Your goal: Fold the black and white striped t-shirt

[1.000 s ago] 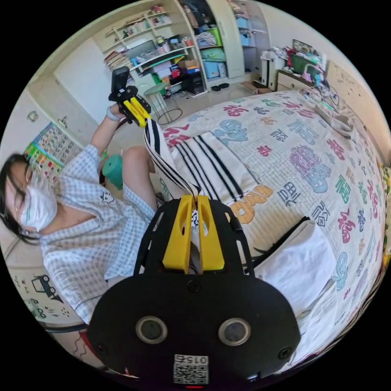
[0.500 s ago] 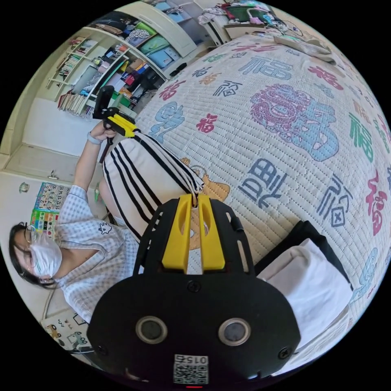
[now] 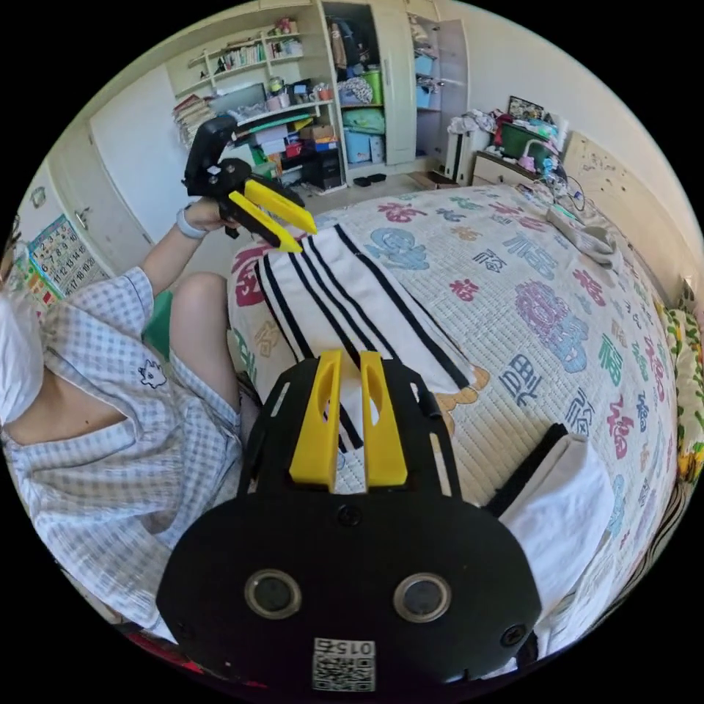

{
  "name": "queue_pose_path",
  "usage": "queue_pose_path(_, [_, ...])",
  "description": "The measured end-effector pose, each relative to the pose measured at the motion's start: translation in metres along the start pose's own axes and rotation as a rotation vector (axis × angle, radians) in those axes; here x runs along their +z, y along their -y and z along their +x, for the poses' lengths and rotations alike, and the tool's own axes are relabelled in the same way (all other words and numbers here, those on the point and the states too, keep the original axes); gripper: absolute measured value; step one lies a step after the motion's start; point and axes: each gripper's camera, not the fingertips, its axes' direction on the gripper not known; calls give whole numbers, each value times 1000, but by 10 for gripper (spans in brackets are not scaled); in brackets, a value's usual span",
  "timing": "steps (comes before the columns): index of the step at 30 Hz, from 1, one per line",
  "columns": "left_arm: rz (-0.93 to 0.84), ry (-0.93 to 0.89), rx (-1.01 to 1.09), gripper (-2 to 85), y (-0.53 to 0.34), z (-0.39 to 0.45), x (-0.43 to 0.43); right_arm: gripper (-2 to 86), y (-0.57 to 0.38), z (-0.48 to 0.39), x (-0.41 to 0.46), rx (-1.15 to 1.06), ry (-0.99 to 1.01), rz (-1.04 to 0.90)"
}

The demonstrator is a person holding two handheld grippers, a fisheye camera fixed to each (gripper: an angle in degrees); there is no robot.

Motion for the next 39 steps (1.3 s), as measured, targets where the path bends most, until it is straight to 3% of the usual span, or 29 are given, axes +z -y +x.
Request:
queue_pose_path(2, [-48, 39, -20, 90, -3, -1, 21, 36, -4, 6, 18, 62, -41, -28])
queue_pose_path(7, [-20, -211, -210, 84, -34, -42, 51, 3, -34, 43, 29, 251, 185, 83])
queue_pose_path(15, [51, -128, -125, 97, -70, 5, -1, 65, -58, -14, -19, 113, 141, 204])
queue_pose_path(19, [116, -262, -97, 97, -89, 20, -13, 63, -48, -44, -1, 4, 63, 73])
queue_pose_path(22, [8, -213, -88, 83, -96, 26, 10, 60, -46, -39, 9, 21, 160, 22])
queue_pose_path(27, [54, -272, -125, 88, -107, 19, 0, 59, -49, -30, -11, 59, 217, 115])
queue_pose_path(31, [89, -332, -195, 106, -120, 1, -14, 64, -12, -42, -48, 4, 133, 257])
queue_pose_path(34, [89, -308, -290, 125, -139, 0, -12, 87, 50, -48, -32, -43, 58, 159])
queue_pose_path(39, [226, -401, -373, 116, -162, 6, 1, 112, 149, -37, 26, -62, 206, 23])
